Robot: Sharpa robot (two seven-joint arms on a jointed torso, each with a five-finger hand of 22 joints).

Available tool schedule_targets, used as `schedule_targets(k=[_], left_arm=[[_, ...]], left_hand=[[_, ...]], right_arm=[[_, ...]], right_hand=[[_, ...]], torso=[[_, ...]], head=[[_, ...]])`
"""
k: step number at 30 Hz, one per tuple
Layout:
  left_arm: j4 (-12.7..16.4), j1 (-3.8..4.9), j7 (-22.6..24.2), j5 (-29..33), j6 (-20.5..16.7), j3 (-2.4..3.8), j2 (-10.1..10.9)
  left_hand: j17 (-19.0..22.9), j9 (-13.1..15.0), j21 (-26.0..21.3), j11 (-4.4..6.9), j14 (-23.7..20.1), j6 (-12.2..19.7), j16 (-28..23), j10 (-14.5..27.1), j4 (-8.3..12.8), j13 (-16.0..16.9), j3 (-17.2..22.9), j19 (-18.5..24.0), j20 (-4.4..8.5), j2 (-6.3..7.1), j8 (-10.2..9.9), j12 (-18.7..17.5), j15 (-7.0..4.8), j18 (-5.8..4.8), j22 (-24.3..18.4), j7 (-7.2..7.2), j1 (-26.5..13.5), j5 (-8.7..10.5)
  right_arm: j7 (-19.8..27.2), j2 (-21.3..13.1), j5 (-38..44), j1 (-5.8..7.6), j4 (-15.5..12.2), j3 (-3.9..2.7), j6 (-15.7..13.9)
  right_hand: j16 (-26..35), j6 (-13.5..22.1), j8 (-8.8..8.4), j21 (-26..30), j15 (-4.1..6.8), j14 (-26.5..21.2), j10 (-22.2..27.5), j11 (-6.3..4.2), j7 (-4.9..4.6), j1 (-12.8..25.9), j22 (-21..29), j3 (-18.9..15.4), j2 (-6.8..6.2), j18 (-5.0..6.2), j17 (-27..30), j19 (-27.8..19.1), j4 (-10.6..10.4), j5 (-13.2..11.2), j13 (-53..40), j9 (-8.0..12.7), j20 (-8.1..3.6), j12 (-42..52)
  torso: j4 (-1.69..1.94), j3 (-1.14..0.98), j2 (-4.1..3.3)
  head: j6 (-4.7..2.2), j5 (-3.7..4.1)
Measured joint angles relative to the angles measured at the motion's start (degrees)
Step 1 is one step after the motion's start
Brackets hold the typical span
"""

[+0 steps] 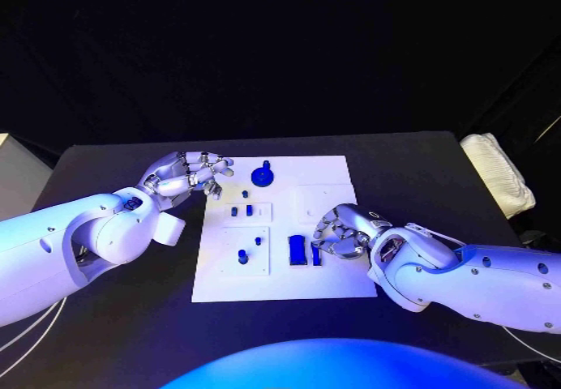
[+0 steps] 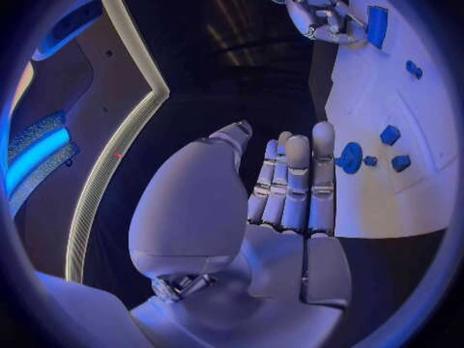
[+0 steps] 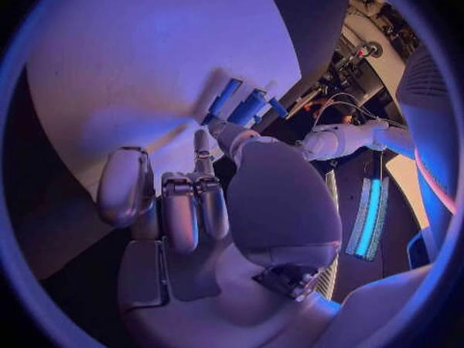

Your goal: Assemble the parts on the task board

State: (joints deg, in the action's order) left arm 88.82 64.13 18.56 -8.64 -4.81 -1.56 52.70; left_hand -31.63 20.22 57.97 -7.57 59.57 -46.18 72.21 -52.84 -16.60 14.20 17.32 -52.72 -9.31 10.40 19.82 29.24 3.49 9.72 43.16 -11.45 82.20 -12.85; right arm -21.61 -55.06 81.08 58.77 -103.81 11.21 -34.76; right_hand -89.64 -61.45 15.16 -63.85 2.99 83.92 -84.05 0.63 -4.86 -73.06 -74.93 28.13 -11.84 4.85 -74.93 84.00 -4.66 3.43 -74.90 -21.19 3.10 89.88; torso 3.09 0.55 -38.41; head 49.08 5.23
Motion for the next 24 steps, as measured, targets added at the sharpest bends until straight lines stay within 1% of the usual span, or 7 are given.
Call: schedule_targets(k=[8, 12, 15, 18, 21, 23, 24], left_arm=[[-0.1, 0.00, 0.0, 0.0, 0.0, 0.00, -0.1], [-0.3, -0.03, 0.0, 0.0, 0.0, 0.00, -0.2], [-0.5, -0.07, 0.0, 0.0, 0.0, 0.00, -0.4], [-0.7, -0.11, 0.0, 0.0, 0.0, -0.01, -0.6], [-1.0, -0.22, 0.2, 0.2, -0.2, -0.01, -0.9], [-1.3, -0.30, 0.3, 0.3, -0.4, -0.02, -1.2], [-1.6, -0.35, 0.4, 0.4, -0.6, -0.02, -1.3]], left_hand=[[0.0, 0.0, 0.0, 0.00, 0.0, 0.0, 0.0, 0.0, 0.0, 0.0, 0.0, 0.0, 0.00, 0.00, 0.0, 0.0, 0.00, 0.00, 0.0, 0.00, 0.0, 0.00], [0.0, 0.0, 0.0, 0.00, 0.0, 0.0, 0.0, 0.0, 0.0, 0.0, 0.0, 0.0, 0.00, 0.00, 0.0, 0.0, 0.00, 0.00, 0.0, 0.00, 0.0, 0.00], [0.0, 0.0, -0.1, 0.00, 0.0, 0.0, 0.0, 0.0, 0.0, 0.0, 0.0, 0.0, 0.00, 0.00, 0.0, 0.0, 0.00, 0.00, 0.0, 0.00, 0.0, 0.00], [0.8, -0.1, -0.7, -0.02, -0.1, 0.1, -0.3, 0.0, 0.2, 0.0, -0.2, 0.0, 0.00, 0.00, 0.0, 0.0, 0.13, 0.00, -0.5, 0.03, 0.0, 0.00], [1.8, -0.2, -1.3, -0.11, -1.7, 0.5, -1.4, 0.5, 0.0, -0.1, -0.5, 0.7, -0.21, -0.16, 0.0, 0.0, 0.39, -0.01, -0.9, -0.09, 0.2, 0.00], [2.2, -0.2, -2.0, -0.32, -2.8, 0.5, -2.2, 0.7, 0.2, -0.1, -0.6, 1.4, -0.34, -0.24, 0.0, 0.0, 0.52, 0.00, -1.3, -0.09, 0.2, 0.00], [2.7, -0.2, -3.0, -0.32, -4.1, 0.5, -3.4, 1.0, 0.1, -0.2, -0.9, 2.3, -0.40, -0.24, 0.2, 0.0, 0.68, 0.00, -1.8, -0.10, 0.2, 0.00]], right_arm=[[-1.0, 0.1, 1.1, 0.01, -0.1, -0.01, -1.2], [0.6, -0.5, 0.2, 0.00, -0.4, 0.01, -2.4], [4.5, -0.9, -2.9, 0.09, -0.6, 0.03, -4.1], [10.5, -1.2, -9.0, 0.98, -0.6, 0.05, -5.9], [17.3, -1.4, -16.9, 2.74, 0.2, -0.13, -7.4], [21.1, -1.4, -21.8, 3.93, 1.3, -0.20, -7.8], [23.4, -1.3, -25.0, 4.73, 2.4, -0.30, -8.0]], right_hand=[[0.0, 0.0, 0.00, 0.2, 0.00, 0.0, 0.0, 0.00, 0.00, -0.5, 0.0, -0.3, -0.48, 0.01, 0.0, 0.0, 0.3, -0.2, 0.0, 0.1, 0.00, 0.0], [0.0, 0.0, 0.00, 0.9, 0.00, 0.0, 0.0, 0.00, 0.00, -0.4, 0.0, -0.6, -0.59, 0.01, 0.0, 0.0, 0.0, -0.2, 0.0, 0.2, 0.00, 0.0], [0.0, 0.4, -0.11, 3.9, 0.00, 0.0, 0.0, 0.00, -0.40, -0.2, 0.0, -0.9, -0.78, 0.00, 0.0, 0.0, -0.2, 0.1, 0.0, 0.4, 0.00, -0.7], [0.4, 1.3, -0.45, 6.4, 0.00, 0.0, 0.0, 0.02, -1.04, -0.2, 0.0, -1.3, -0.78, 0.00, 0.0, 0.0, -0.6, 1.1, 0.0, 0.8, 0.00, -2.0], [0.6, 1.8, -0.67, 8.5, -0.12, 0.1, 0.0, 0.39, -1.31, 0.5, 0.0, -2.4, -1.48, 0.00, 0.0, 0.0, -0.9, 4.3, 0.0, 0.9, 0.02, -2.8], [1.3, 2.4, -0.67, 11.8, -0.22, 0.2, 0.1, 0.71, -1.53, 0.7, 0.0, -2.9, -1.68, 0.01, 0.0, -0.9, -1.1, 4.9, 0.0, 1.0, 0.35, -4.4], [1.7, 2.6, -0.67, 14.3, -0.36, 0.1, 0.0, 0.82, -1.76, 0.7, 0.0, -3.4, -1.68, 0.73, 0.0, -1.5, -1.1, 4.9, 0.0, 1.1, 0.45, -5.7]], torso=[[-0.01, -0.04, 0.10], [-0.08, -0.03, 0.16], [-0.18, -0.01, 0.24], [-0.29, 0.07, 0.37], [-0.41, 0.18, 0.60], [-0.50, 0.27, 0.82], [-0.54, 0.30, 0.92]], head=[[-0.14, -0.10], [-0.35, -0.13], [-0.64, -0.05], [-0.94, 0.07], [-1.23, 0.12], [-1.48, 0.14], [-1.65, 0.17]])
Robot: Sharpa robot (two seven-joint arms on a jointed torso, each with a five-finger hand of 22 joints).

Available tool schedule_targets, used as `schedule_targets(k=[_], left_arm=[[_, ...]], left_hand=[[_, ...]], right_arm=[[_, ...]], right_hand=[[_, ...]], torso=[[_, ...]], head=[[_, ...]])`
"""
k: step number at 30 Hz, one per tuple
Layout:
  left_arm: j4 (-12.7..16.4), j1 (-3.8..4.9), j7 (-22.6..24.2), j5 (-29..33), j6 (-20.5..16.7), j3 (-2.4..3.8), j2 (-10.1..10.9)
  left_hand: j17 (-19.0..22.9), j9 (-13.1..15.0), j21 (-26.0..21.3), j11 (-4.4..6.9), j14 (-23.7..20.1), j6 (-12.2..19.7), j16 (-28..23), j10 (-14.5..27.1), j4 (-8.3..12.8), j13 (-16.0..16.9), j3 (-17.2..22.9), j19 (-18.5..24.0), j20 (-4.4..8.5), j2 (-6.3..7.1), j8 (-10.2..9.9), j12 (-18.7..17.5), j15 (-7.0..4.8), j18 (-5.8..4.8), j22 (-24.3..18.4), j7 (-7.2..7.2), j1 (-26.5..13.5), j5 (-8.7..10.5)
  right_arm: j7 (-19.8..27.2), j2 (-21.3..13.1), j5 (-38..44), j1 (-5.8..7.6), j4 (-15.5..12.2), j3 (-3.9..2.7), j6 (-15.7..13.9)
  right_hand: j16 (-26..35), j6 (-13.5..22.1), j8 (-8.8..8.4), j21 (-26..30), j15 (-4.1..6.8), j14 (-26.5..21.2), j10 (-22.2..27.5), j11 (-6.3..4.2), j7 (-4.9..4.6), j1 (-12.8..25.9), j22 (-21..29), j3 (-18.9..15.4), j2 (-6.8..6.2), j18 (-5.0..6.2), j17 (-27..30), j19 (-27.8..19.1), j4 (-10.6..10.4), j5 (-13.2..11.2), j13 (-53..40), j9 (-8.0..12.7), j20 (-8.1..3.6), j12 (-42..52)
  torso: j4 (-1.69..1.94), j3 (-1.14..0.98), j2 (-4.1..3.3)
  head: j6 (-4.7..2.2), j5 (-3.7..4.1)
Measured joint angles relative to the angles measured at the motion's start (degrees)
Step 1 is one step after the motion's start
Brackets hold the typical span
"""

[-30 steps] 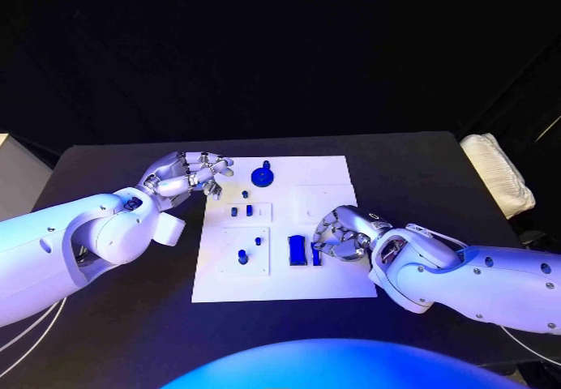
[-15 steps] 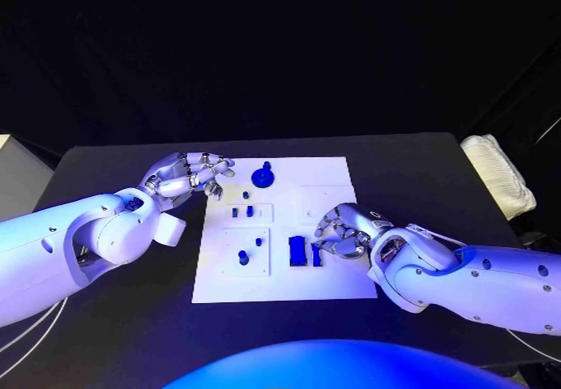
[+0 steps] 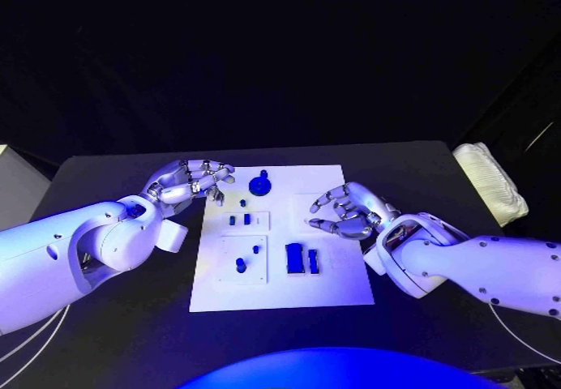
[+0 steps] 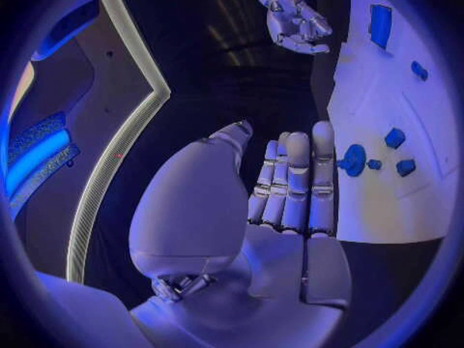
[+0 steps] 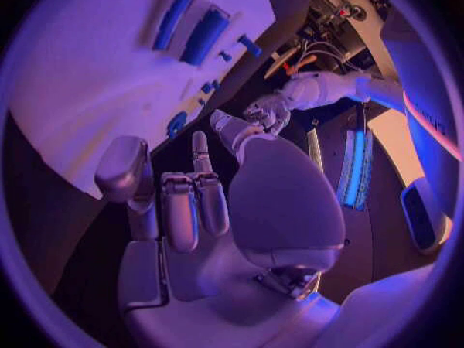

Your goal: Assemble the parts on the task board

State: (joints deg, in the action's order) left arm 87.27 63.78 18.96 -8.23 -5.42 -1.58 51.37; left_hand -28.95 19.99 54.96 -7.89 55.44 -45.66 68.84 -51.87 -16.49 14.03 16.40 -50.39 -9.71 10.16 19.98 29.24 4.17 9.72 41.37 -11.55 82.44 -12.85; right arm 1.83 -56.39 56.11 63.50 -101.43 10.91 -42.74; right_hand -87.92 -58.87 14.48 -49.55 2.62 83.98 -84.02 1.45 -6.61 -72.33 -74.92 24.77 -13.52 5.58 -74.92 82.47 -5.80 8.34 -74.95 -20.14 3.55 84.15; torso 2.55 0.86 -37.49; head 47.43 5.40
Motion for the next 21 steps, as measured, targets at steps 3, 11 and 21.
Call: schedule_targets(k=[3, 11, 21], left_arm=[[-1.0, -0.12, 0.4, 0.5, -0.6, -0.01, -0.6], [-6.2, -0.27, 2.4, 2.5, -3.7, -0.01, -3.2], [-14.9, -0.28, 5.6, 5.4, -8.3, 0.03, -8.6]], left_hand=[[2.0, -0.1, -4.3, -0.22, -4.8, 0.0, -4.5, 0.6, 0.0, -0.2, -0.4, 2.9, -0.62, -0.45, 0.5, 0.4, 0.47, -0.01, -2.3, 0.00, 0.4, 0.00], [9.9, -1.2, -19.4, -0.95, -11.2, 1.3, -22.2, 1.5, 0.0, -4.5, -0.8, 6.8, -3.17, -0.81, 0.8, -3.9, 2.35, -0.01, -11.7, 0.43, 1.8, 0.00], [16.2, -5.6, -43.2, -2.38, -11.8, 1.0, -50.7, -1.7, 0.2, -10.3, -1.0, 8.9, -6.88, -1.32, -3.1, -17.7, 4.95, -0.01, -28.3, 2.45, 3.1, 0.00]], right_arm=[[4.2, 0.5, -6.3, 1.40, 2.8, -0.22, -0.1], [14.1, 5.6, -25.2, 3.48, 15.7, -1.33, 2.6], [20.0, 12.0, -36.5, 3.61, 26.3, -2.14, 9.2]], right_hand=[[2.5, 0.9, 0.00, 10.9, -0.57, 0.0, 0.5, 0.53, -0.29, 0.0, 0.7, -0.4, 0.00, 1.83, 0.0, -3.0, 0.1, 0.0, 0.0, 0.1, 0.34, -6.0], [34.6, 5.6, 1.60, 42.5, -3.35, -17.3, 22.4, 3.39, -2.48, -1.4, 16.2, 2.9, 0.38, 4.18, 30.5, -17.0, 0.1, 0.0, 21.0, 0.1, 3.38, -53.1], [66.5, 7.6, 1.18, 45.8, -8.09, -24.0, 21.6, 6.41, -4.33, -1.0, 41.7, 8.2, -0.92, 4.18, 48.0, -29.5, -0.5, 0.0, 56.0, 2.3, 9.01, -76.5]], torso=[[-0.18, 0.20, 0.43], [-0.83, 0.85, 1.78], [-1.35, 1.02, 3.37]], head=[[-0.50, 0.02], [-2.33, -0.68], [-5.13, -1.98]])
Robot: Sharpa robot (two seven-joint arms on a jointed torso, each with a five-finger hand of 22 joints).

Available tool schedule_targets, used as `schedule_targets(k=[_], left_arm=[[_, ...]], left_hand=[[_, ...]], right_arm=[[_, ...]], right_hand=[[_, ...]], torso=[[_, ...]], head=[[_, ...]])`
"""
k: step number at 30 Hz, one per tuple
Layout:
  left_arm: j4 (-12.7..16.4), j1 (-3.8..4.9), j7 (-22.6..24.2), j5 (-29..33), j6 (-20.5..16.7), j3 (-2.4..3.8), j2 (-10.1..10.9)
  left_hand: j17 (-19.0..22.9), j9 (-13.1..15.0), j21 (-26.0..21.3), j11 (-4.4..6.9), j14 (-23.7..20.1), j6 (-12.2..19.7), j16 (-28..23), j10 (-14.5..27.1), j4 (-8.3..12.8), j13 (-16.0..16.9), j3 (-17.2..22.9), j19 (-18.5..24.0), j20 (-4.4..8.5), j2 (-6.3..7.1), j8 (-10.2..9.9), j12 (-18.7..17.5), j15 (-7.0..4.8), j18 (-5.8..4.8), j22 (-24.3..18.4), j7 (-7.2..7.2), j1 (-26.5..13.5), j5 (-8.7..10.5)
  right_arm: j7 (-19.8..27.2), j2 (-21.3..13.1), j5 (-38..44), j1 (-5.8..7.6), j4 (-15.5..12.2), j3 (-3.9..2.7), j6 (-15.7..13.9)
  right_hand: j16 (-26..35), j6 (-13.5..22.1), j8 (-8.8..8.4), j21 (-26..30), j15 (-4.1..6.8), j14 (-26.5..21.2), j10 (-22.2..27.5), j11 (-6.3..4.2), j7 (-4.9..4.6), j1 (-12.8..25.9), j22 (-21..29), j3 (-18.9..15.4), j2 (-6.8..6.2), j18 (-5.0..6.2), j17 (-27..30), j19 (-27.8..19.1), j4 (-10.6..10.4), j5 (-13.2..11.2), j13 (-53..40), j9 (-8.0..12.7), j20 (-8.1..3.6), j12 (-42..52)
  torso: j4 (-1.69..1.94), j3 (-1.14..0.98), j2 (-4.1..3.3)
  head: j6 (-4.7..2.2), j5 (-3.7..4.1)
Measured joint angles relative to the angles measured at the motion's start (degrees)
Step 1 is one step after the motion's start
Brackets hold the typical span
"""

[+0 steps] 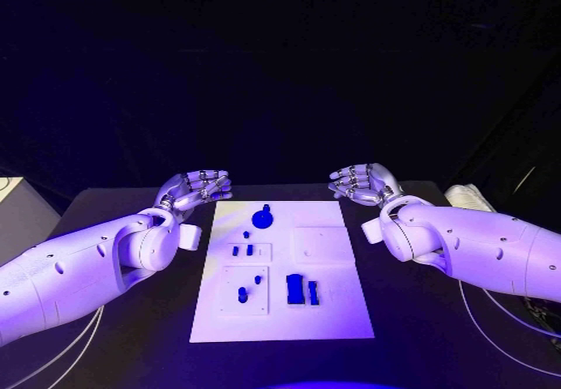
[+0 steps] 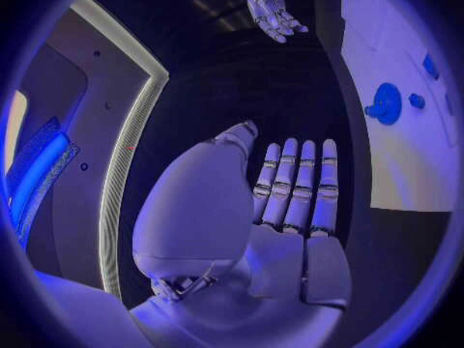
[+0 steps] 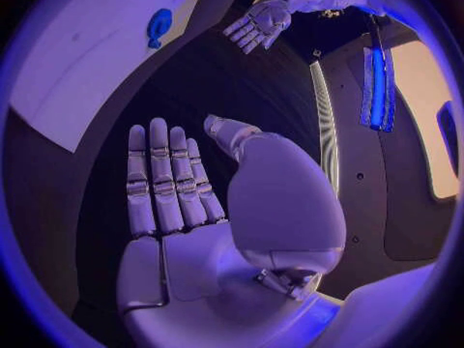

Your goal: Assemble the parts on the task board

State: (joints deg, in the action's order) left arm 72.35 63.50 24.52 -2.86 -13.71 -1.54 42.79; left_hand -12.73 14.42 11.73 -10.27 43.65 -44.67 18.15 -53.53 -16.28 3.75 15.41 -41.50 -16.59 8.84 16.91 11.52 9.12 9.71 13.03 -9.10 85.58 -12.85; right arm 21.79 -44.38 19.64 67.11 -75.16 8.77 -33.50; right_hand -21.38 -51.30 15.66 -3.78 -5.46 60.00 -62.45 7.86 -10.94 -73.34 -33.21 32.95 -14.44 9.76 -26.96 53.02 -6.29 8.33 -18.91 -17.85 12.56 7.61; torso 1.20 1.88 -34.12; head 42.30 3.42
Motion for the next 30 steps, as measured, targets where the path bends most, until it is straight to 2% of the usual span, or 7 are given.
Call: schedule_targets(k=[3, 5, 10, 14, 18, 21, 30], left_arm=[[-1.8, 0.01, 0.5, 0.5, -0.7, 0.02, -1.2], [-1.6, 0.01, 0.5, 0.5, -0.7, 0.01, -1.0], [-0.2, -0.30, 0.4, 0.5, -1.5, 0.05, -0.5], [2.6, -0.78, 0.4, 0.5, -3.5, 0.29, -0.2], [6.5, -1.41, 0.7, 0.8, -7.4, 0.65, 0.3], [10.1, -2.03, 1.2, 1.1, -11.6, 0.94, 0.9], [16.5, -3.18, 2.8, 2.0, -23.4, 1.41, 1.8]], left_hand=[[1.4, -1.3, -2.9, 1.11, -2.7, 1.8, -3.5, 2.8, 0.8, -0.3, -0.8, 2.7, 0.77, -0.72, -1.7, -2.5, -0.59, -0.55, -2.4, 0.44, -0.4, 0.43], [3.8, -4.1, -4.9, 3.02, -11.3, 10.7, -6.7, 13.4, 3.9, -1.0, -3.9, 10.8, 3.99, -2.42, -4.9, -4.5, -2.36, -2.67, -4.7, 2.23, -5.7, 2.98], [8.9, -10.1, -8.9, 7.21, -30.0, 30.3, -13.3, 36.6, 11.0, -2.6, -10.6, 28.5, 11.28, -6.13, -11.8, -8.6, -6.29, -6.71, -9.5, 6.20, -21.5, 8.69], [10.8, -12.1, -10.2, 8.70, -36.6, 37.3, -15.7, 44.8, 13.4, -3.1, -13.1, 34.8, 13.89, -7.47, -14.3, -10.0, -7.68, -7.61, -11.2, 7.63, -31.9, 10.69], [11.7, -13.3, -10.9, 9.49, -40.0, 40.8, -16.9, 49.0, 14.7, -3.4, -14.3, 38.1, 15.19, -8.14, -15.6, -10.6, -8.35, -8.51, -12.1, 8.37, -55.5, 11.73], [12.1, -13.7, -11.0, 9.78, -41.4, 42.3, -17.2, 50.8, 15.2, -3.5, -14.9, 39.4, 15.81, -8.43, -16.0, -10.9, -8.71, -8.51, -12.5, 8.69, -67.4, 12.08], [12.5, -14.2, -11.3, 10.18, -42.8, 43.8, -17.8, 52.6, 15.8, -3.7, -15.1, 40.6, 16.49, -8.75, -16.5, -11.2, -9.10, -8.52, -12.8, 9.02, -81.5, 12.44]], right_arm=[[0.8, 0.9, -1.3, -0.01, 1.6, -0.12, 1.3], [0.7, 0.8, -1.3, -0.03, 1.3, -0.13, 1.3], [0.7, 0.5, -2.0, -0.88, -0.6, -1.40, 0.6], [1.1, 0.3, -4.1, -2.55, -4.3, -3.49, -0.8], [2.2, 0.1, -7.9, -4.57, -9.1, -6.10, -3.0], [3.3, -0.1, -11.2, -5.80, -11.9, -7.51, -5.0], [5.7, -0.3, -17.4, -6.92, -14.7, -8.72, -8.9]], right_hand=[[4.2, 1.5, -1.28, 0.2, -0.11, 0.1, -0.2, -0.29, 0.03, 0.6, 6.4, -1.6, 0.68, 0.00, 2.8, -2.6, 0.7, -0.3, 5.2, 1.4, -0.18, -1.6], [8.1, 12.1, -4.39, 1.1, 1.09, -3.7, 3.8, -1.83, 2.29, 5.1, 12.5, -8.3, 3.89, -1.51, 8.0, -13.3, 1.9, -2.1, 8.4, 4.9, -2.77, -3.0], [15.5, 33.9, -10.66, 2.6, 3.51, -31.5, 29.1, -5.18, 7.17, 17.9, 24.0, -22.0, 9.79, -6.13, 18.5, -35.4, 4.3, -5.6, 14.3, 12.1, -8.21, -5.6], [18.5, 42.8, -13.20, 3.1, 4.52, -46.1, 46.1, -6.54, 9.09, 42.6, 28.8, -27.6, 12.18, -7.72, 22.9, -44.5, 5.4, -7.0, 16.7, 15.1, -10.45, -6.4], [19.9, 46.9, -14.40, 3.3, 4.98, -52.8, 54.0, -7.19, 10.00, 57.4, 30.9, -30.2, 13.30, -8.07, 24.9, -48.6, 5.8, -7.6, 17.7, 16.4, -11.47, -6.9], [20.4, 48.7, -14.72, 3.3, 5.19, -55.7, 57.4, -7.50, 10.36, 63.8, 31.8, -31.2, 13.75, -8.42, 25.7, -50.3, 6.1, -7.7, 18.2, 17.0, -11.92, -7.2], [21.1, 50.9, -15.41, 3.6, 5.47, -59.4, 61.8, -7.75, 10.90, 72.3, 33.0, -32.6, 14.37, -8.95, 26.8, -52.6, 6.3, -8.0, 18.8, 17.7, -12.53, -7.4]], torso=[[-0.04, -0.06, 0.32], [-0.04, -0.07, 0.32], [-0.14, -0.18, 0.46], [-0.35, -0.51, 0.94], [-0.64, -1.01, 1.68], [-0.85, -1.36, 2.18], [-1.17, -1.82, 2.83]], head=[[-0.58, -0.18], [-0.58, -0.19], [-1.27, -0.51], [-2.95, -1.26], [-5.16, -2.20], [-6.50, -2.85], [-7.87, -3.41]])
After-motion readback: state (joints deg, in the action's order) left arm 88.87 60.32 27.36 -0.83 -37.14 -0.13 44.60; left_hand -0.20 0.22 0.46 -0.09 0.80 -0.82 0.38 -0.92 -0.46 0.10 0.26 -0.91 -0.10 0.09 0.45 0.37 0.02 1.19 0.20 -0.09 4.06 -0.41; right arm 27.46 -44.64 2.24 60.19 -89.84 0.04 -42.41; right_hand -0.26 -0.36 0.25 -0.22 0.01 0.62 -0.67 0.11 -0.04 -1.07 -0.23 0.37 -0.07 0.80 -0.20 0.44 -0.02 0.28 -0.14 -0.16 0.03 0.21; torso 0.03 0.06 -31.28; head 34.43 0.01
